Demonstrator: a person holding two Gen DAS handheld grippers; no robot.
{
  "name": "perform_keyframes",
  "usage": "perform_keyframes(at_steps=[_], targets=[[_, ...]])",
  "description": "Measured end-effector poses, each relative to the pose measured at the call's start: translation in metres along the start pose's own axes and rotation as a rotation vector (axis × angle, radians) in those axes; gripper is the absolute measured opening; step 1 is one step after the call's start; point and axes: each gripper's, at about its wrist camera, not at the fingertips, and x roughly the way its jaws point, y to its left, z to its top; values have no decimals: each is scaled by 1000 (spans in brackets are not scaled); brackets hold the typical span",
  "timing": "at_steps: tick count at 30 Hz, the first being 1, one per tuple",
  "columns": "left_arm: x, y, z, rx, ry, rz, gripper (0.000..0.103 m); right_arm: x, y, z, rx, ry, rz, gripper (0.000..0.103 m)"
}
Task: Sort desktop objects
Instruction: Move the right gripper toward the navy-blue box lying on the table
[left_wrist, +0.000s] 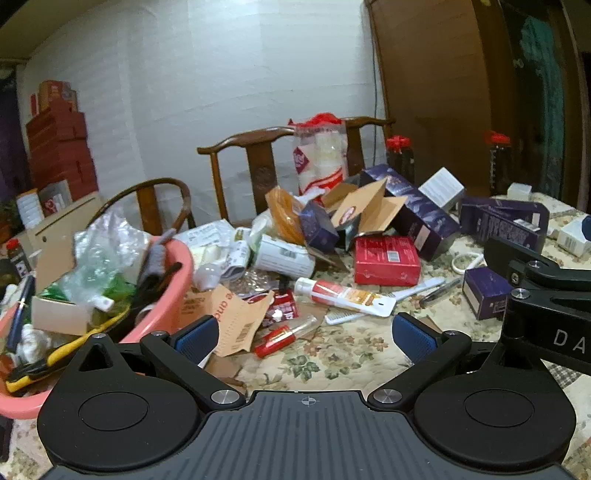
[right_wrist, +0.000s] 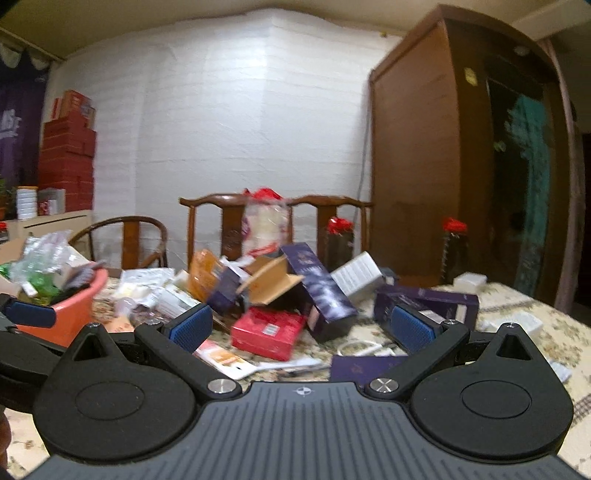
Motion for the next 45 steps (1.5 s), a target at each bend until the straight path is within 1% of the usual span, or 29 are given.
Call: perform_keyframes(at_steps=[5,14,17,21,25,28,32,36,38,40,45], targets=[[16,-2,-1,-1,14,-14,103,15,-5,-5,-2,40,-41,103],[30,-3,-1,-16,28,-46,103,27,-12,-9,-14,69,-106,103],[33,-1,-2,-21,33,-47,103,29,-14,-9,-18,71,-110,103],[37,4,-3,-25,43,-29,103,31,-16,-8,-23,72,-104,103],[41,14,-8,-27,55,-15,103,33,-29,-12,-31,89,-113,103],[45,15,-11,-32,67,-23,103,38,-47,-21,-15,135,-144,103],[52,3,-12,-1,81,-65,103,45,-71,-36,6,201,-190,103],[58,-16,-8,76,69,-100,103,47,-87,-46,19,228,-217,103],[61,-19,-5,105,62,-107,103,51,-94,-46,27,242,-200,103],[65,-14,-2,102,62,-111,103,59,-95,-44,23,255,-174,103],[77,14,0,22,86,-93,103,89,-94,-41,-12,296,-170,103]])
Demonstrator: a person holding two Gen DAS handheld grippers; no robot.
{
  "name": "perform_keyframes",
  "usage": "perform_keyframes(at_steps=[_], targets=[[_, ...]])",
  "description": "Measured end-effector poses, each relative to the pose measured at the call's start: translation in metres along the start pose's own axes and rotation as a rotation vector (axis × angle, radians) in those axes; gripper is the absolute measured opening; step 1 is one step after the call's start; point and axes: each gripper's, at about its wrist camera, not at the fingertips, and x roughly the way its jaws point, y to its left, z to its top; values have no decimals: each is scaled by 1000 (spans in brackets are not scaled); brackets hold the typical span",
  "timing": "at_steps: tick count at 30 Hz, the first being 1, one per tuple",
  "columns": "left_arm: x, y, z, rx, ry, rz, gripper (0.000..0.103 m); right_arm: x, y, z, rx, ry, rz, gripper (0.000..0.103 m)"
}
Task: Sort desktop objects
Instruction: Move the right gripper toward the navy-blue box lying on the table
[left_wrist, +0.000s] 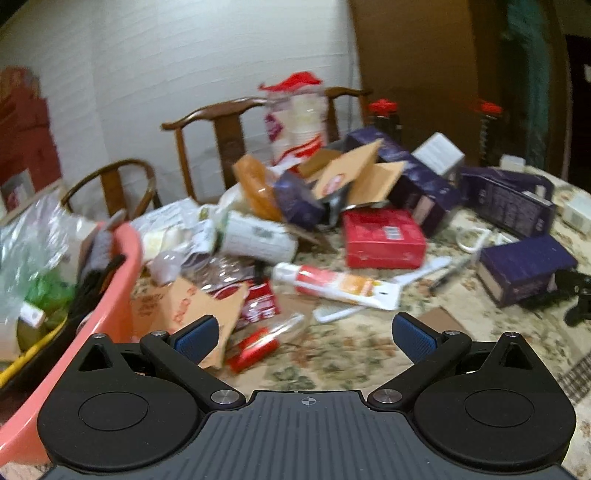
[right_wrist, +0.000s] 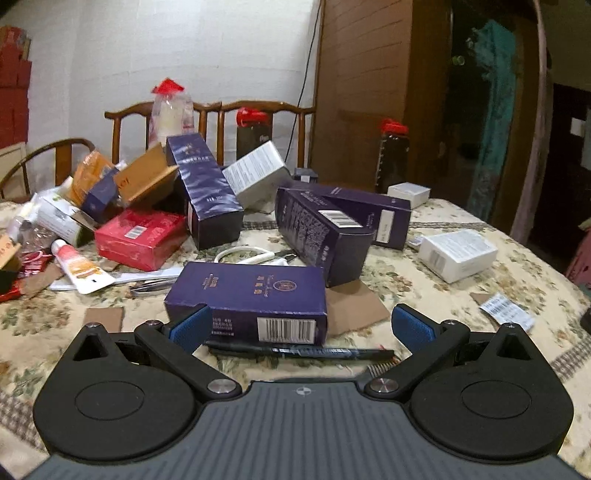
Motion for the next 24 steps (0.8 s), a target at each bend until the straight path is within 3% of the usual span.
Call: perform_keyframes(at_steps=[8,11,16,21,24], targets=[[32,9,7,16,62,-3,103,51,11,14,19,98,87,103],[46,1,19,81,43,9,103,60,17,14,22,118,115,103],[68,-14,33,222,-13,5,103,54,26,12,-7,112,125,103],[98,-21,39,206,5,-36,103,33,28,10,-21,103,187,103],[120,-26,38,195,70,-16,102,20,29,7,-24,83,199,103]])
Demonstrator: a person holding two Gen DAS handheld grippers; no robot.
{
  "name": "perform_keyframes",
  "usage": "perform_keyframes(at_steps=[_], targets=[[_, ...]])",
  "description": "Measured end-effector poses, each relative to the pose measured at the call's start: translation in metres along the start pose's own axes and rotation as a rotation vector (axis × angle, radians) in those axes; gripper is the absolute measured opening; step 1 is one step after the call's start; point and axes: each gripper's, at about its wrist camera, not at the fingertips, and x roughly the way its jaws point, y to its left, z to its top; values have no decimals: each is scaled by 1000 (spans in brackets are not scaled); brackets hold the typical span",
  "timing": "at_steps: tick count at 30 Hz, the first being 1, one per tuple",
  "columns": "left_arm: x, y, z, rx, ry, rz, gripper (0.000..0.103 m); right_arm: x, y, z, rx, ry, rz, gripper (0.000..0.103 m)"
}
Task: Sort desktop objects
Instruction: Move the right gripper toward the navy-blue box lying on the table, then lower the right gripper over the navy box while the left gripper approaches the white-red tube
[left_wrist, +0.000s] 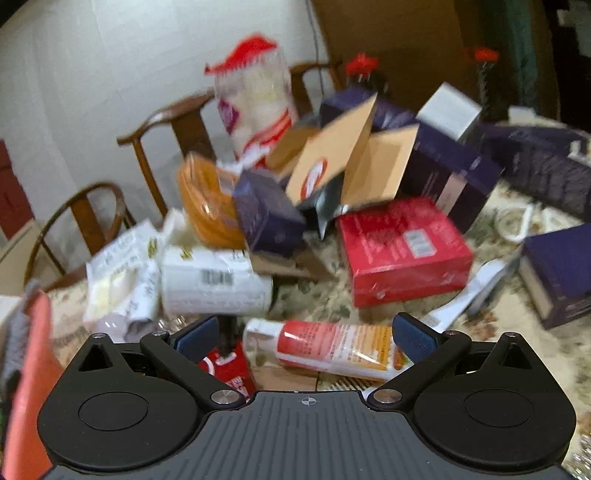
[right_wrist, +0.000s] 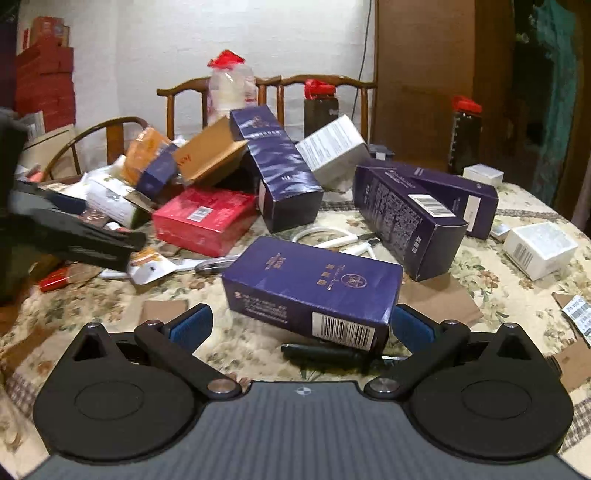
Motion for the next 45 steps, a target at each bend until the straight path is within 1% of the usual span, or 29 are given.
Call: perform_keyframes(at_steps=[2,6,7,8,9,11,14,17,18,19,20,21,23,25,27,28,30,31,33,34,36,38,40,42,43,45], targets=[[7,4,-1,-44,10,-16,102,-9,1,-3,-2,-12,3,103],[11,16,0,-136,79,-39,102,-26,5,-3,-12,-49,6,103],[10,20,-3,-158,92,-57,102,-29,6,-2,-13,-58,10,103],[8,22,-6,-167,99,-72,102,-33,7,-1,-15,-69,16,103],[4,24,-10,-165,98,-71,102,-35,8,0,-18,-76,20,103],[-6,23,-18,-137,80,-24,102,-39,11,3,-23,-98,33,103],[-20,21,-24,-100,47,43,103,-34,19,8,-44,-110,68,103],[-28,24,-27,-60,48,130,103,-17,36,14,-95,-65,117,103],[-27,26,-29,-52,56,159,101,-13,43,16,-117,-60,131,103],[-24,30,-32,-51,80,145,102,-9,49,17,-141,-58,146,103],[-21,34,-34,-76,110,131,102,-5,56,19,-165,-53,152,103],[-19,38,-35,-119,117,129,103,-4,61,20,-180,-60,148,103],[-17,47,-32,-192,123,75,103,-3,66,22,-209,-85,126,103],[-16,54,-22,-283,138,0,103,-4,63,23,-234,-108,67,103],[-13,51,-14,-326,150,-37,103,-11,51,20,-220,-138,17,103],[-9,46,-10,-329,158,-31,103,-14,42,19,-192,-145,0,103],[1,32,-6,-290,196,18,102,-18,25,18,-126,-145,-2,103],[4,27,-6,-289,186,18,102,-19,16,17,-93,-143,-3,103],[8,26,-2,-323,200,27,102,-21,2,14,-34,-143,-18,103],[9,25,-1,-342,211,27,102,-21,-2,14,-26,-139,-30,103],[16,24,4,-377,221,25,102,-19,-7,12,-38,-135,-84,103],[18,21,1,-400,212,28,102,-18,-11,10,-66,-146,-175,103],[19,17,1,-410,198,32,102,-14,-19,7,-61,-132,-210,103],[21,9,3,-383,186,33,102,-8,-30,4,-21,-94,-189,103],[24,4,4,-360,192,27,102,-4,-35,2,-4,-80,-165,103],[26,-5,3,-323,159,43,102,2,-44,2,18,-54,-110,103]])
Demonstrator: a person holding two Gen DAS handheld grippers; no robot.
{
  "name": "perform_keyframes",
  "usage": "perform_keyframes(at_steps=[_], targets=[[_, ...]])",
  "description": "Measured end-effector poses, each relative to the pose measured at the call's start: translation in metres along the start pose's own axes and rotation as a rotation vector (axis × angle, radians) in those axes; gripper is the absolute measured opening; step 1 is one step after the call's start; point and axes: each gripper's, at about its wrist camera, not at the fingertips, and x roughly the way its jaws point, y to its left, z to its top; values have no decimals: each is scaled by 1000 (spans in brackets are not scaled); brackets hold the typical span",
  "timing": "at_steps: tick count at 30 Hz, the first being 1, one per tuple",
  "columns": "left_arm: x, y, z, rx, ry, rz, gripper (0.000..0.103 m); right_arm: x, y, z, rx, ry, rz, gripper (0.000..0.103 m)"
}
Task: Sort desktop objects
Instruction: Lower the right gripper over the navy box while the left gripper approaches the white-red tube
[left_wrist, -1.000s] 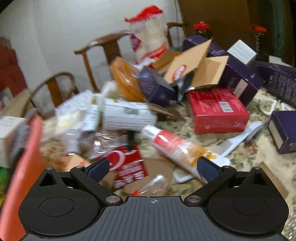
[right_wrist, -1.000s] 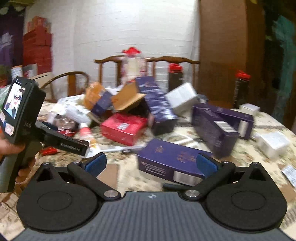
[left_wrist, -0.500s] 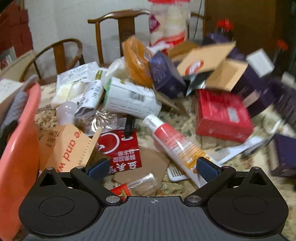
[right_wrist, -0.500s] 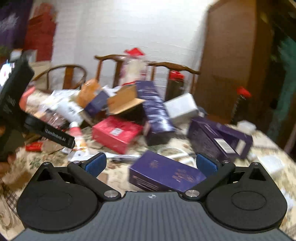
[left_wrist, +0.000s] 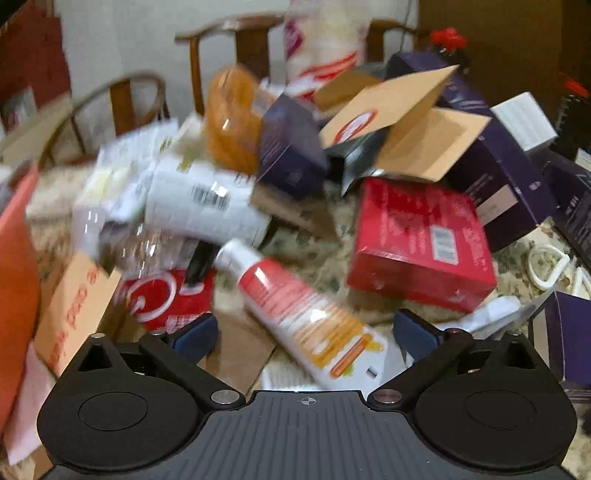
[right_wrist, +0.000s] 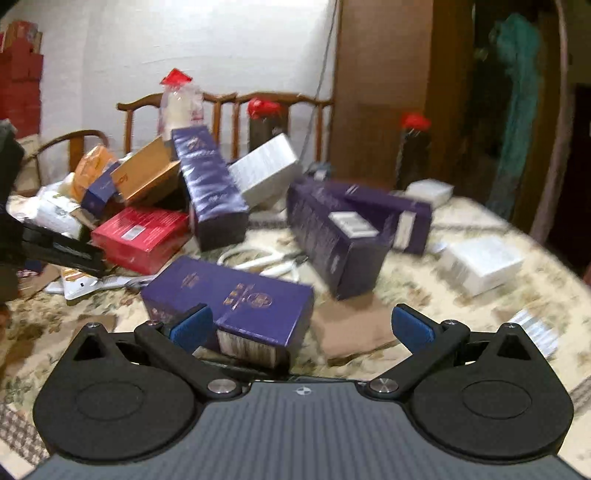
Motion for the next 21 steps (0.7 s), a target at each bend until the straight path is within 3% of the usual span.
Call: perform_keyframes(at_steps=[3,9,16,21], targets=[[2,2,-4,11,-30,-11,101,15,-10,5,55,39,12,103],[-4,24,-12,39,-52,-26,96,39,-9,7,198,118,179,103],[-16,51,-21,37,-52,-13,95,3,19,-3,159,92,461,103],[-25,51,-26,93,-65,-12,95,-8,23,12,-38,13,333,103]])
